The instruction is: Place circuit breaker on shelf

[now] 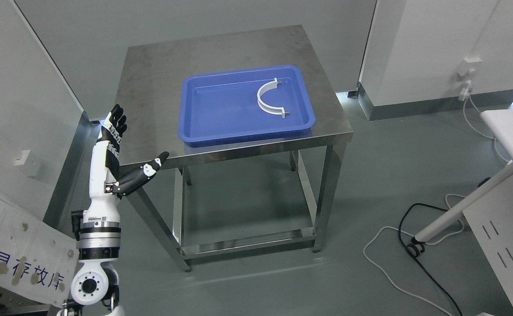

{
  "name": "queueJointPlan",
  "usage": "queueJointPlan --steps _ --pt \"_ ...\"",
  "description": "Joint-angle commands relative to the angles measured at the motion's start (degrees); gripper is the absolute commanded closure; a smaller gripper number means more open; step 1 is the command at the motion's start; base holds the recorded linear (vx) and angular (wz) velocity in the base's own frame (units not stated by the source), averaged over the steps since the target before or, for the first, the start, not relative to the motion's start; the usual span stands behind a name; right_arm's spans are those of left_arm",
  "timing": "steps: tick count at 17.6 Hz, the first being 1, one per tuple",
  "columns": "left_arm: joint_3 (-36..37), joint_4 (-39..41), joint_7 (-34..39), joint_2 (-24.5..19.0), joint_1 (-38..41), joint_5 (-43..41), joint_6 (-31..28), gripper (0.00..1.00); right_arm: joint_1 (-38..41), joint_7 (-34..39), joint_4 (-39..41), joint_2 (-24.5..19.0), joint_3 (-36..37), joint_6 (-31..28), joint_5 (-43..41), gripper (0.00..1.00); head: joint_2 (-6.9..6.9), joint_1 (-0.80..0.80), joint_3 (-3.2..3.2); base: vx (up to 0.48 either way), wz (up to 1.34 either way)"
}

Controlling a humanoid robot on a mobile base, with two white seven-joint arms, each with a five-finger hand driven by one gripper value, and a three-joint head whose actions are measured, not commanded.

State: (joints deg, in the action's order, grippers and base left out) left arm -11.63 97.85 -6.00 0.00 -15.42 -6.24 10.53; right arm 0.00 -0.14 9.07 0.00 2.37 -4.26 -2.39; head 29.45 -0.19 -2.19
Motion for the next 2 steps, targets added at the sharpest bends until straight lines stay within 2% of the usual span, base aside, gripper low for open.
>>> queueJointPlan --steps 1,2 --pt "0.2 0.0 0.0 -1.0 0.0 0.0 0.4 0.0 1.0 0.0 0.0 1.0 0.0 1.5 0.0 0.0 0.0 0.0 0.0 0.0 0.0" --pt "0.2 0.1 -0.1 -1.0 0.1 0.0 0.4 0.0 1.0 0.0 0.0 1.0 0.0 1.5 0.0 0.0 0.0 0.0 0.0 0.0 0.0"
